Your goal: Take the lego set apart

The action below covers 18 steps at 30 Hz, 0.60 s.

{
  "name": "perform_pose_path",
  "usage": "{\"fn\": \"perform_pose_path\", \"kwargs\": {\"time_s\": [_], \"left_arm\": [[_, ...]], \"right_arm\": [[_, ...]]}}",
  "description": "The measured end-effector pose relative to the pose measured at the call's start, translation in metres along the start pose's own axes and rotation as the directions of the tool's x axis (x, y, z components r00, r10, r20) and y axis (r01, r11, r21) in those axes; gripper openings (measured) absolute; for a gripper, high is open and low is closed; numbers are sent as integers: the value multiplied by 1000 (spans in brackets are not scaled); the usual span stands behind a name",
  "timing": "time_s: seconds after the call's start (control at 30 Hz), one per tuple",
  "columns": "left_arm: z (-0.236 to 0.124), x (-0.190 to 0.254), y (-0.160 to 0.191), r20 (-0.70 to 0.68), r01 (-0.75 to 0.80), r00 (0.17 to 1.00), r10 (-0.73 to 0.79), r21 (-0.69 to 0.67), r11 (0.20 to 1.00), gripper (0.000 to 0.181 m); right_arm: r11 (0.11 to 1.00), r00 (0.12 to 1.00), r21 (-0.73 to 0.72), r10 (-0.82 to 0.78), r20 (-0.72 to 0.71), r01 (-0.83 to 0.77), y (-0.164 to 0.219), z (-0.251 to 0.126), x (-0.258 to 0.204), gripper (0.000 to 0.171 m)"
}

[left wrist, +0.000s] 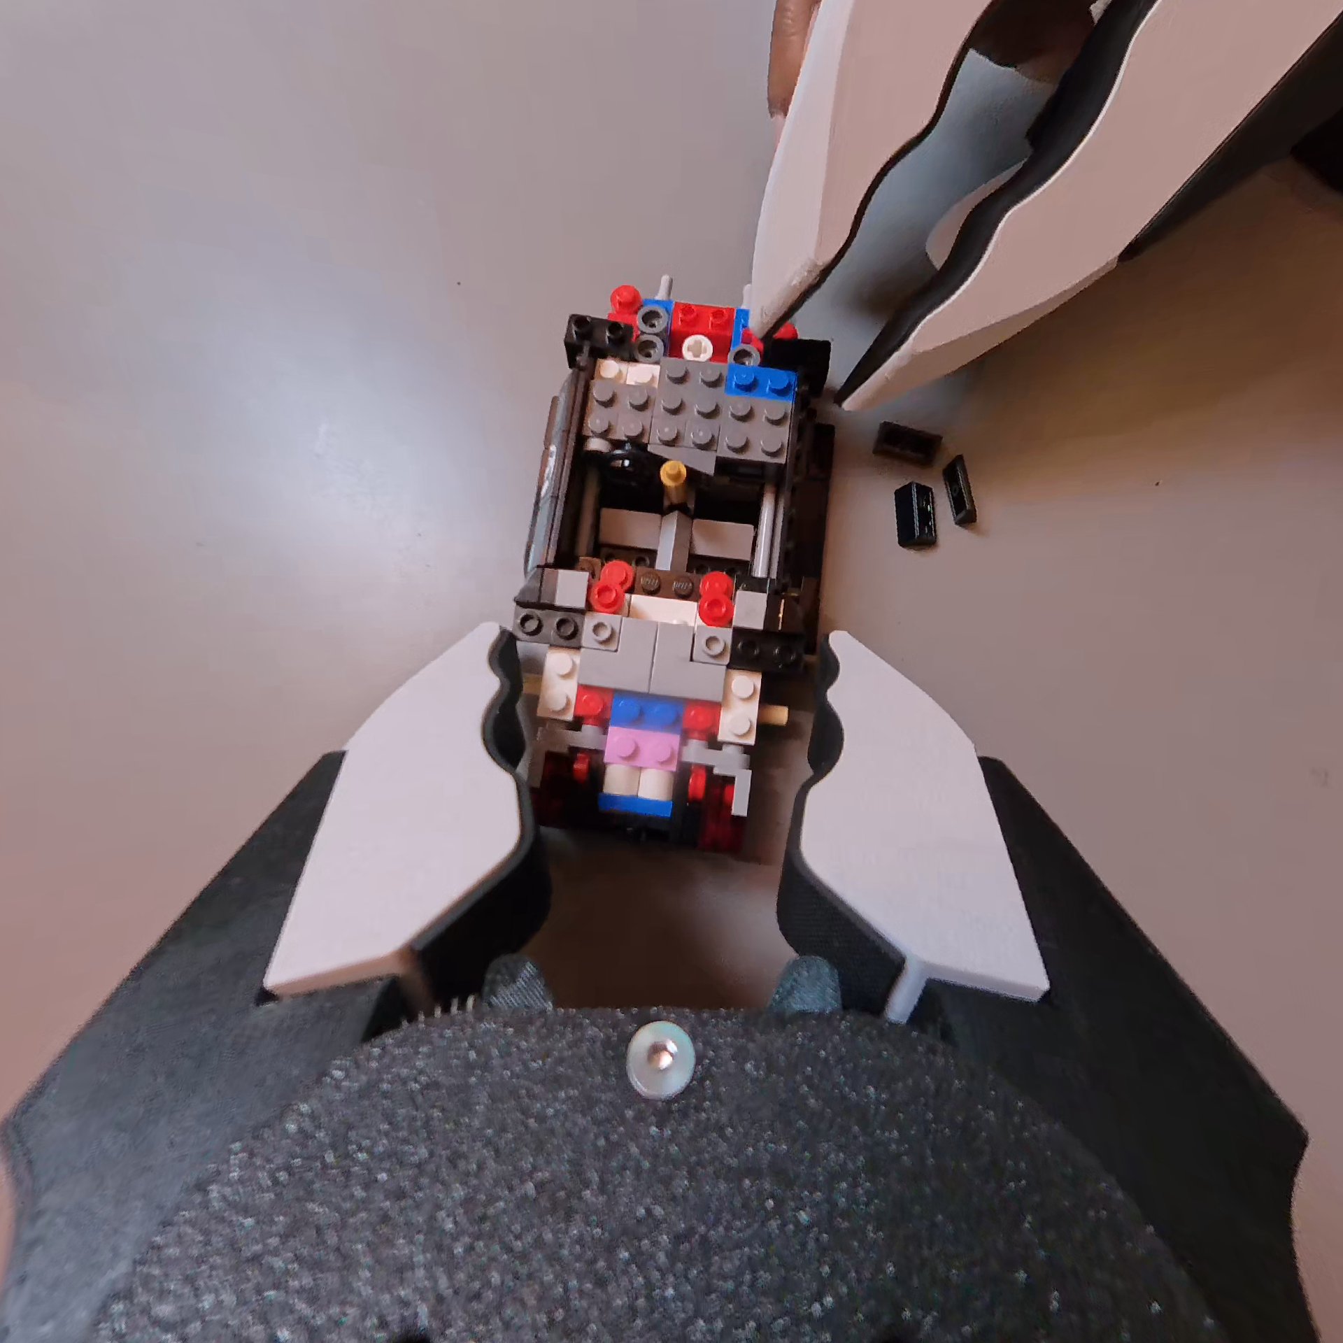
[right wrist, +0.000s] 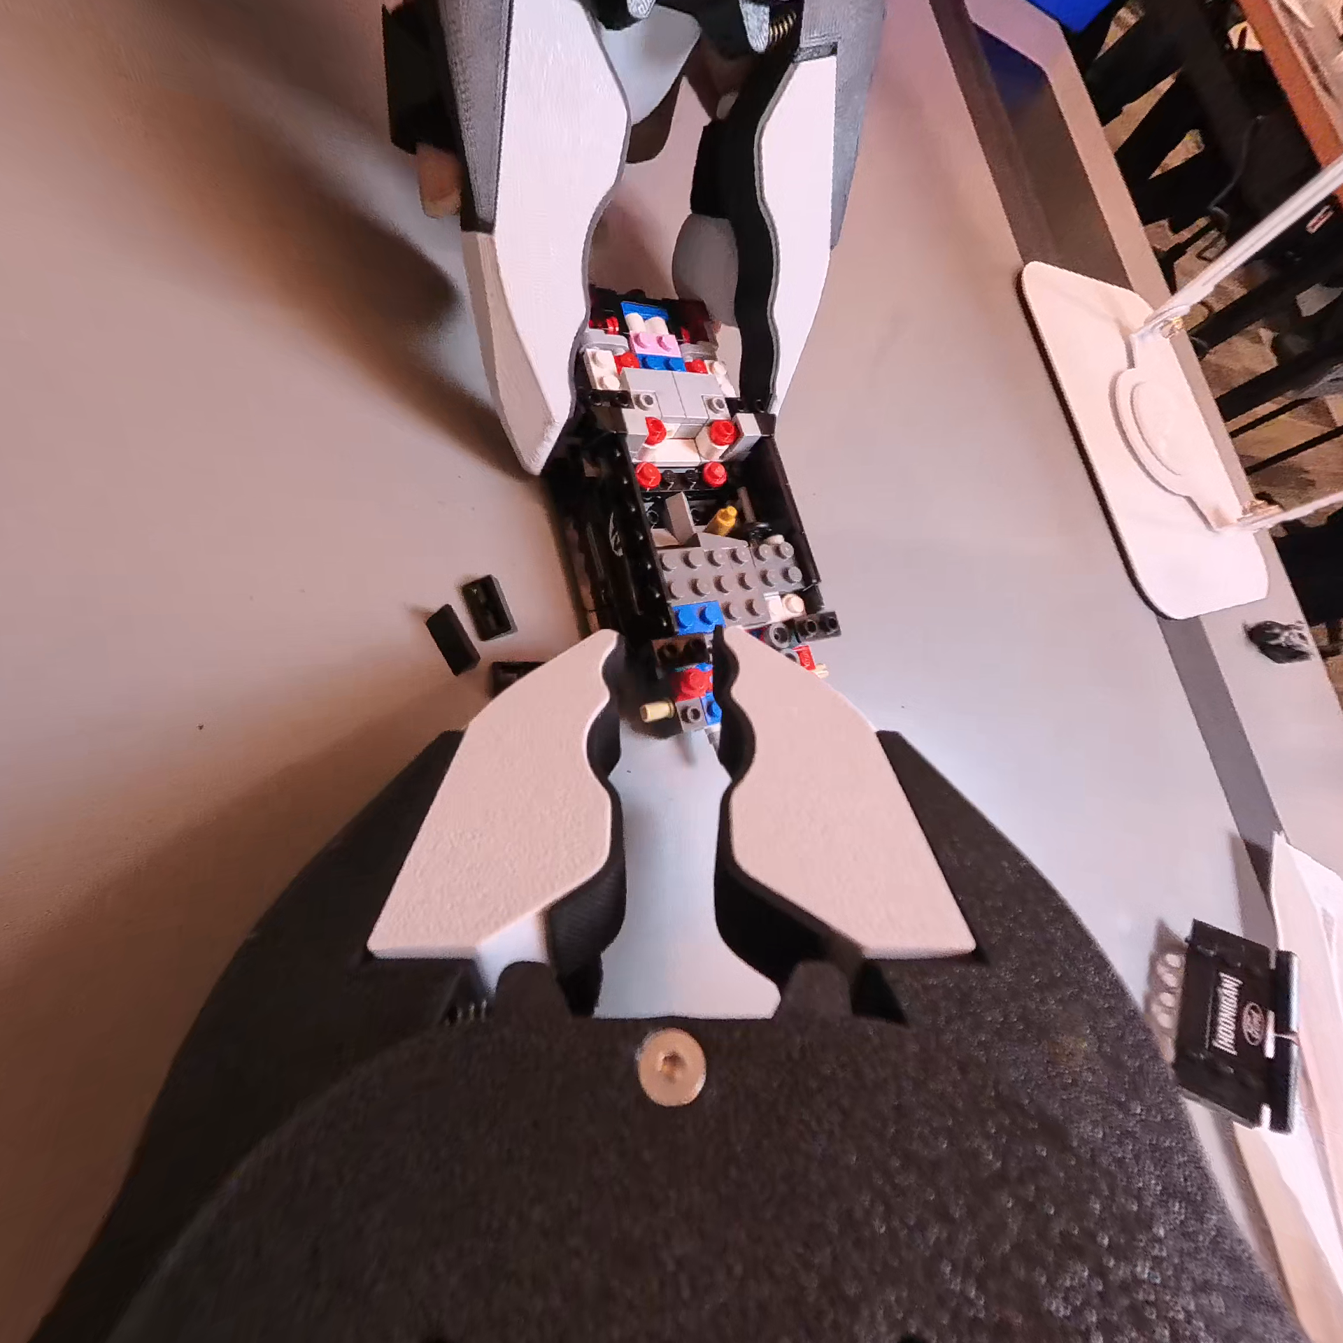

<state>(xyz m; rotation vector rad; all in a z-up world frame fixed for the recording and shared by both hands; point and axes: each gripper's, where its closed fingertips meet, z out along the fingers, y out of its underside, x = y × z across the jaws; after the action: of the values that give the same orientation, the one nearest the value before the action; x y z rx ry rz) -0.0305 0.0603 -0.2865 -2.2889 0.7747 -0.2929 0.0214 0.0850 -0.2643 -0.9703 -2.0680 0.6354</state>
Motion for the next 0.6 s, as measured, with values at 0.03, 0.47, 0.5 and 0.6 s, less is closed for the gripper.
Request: {"fn": "perform_pose_path", "kwargs": {"time_s": [0.03, 0.47, 0.5, 0.6], "left_arm": [[0, 0, 0, -1, 1, 1000, -1, 0, 1000, 77], [0, 1, 1, 1, -26, 1000, 26, -6, 1000, 76], [0, 1, 1, 1, -26, 1000, 26, -7, 1000, 76], [0, 2, 1, -7, -30, 1000, 30, 0, 1000, 76]], "right_arm": [[1000, 1000, 1, -3, -3, 3, -1, 0, 0, 22], [995, 991, -5, -105, -78, 104, -4, 10, 1, 17], [994, 991, -1, -106, -78, 106, -4, 10, 0, 16], [995, 994, 13, -96, -59, 97, -5, 9, -1, 16]]}}
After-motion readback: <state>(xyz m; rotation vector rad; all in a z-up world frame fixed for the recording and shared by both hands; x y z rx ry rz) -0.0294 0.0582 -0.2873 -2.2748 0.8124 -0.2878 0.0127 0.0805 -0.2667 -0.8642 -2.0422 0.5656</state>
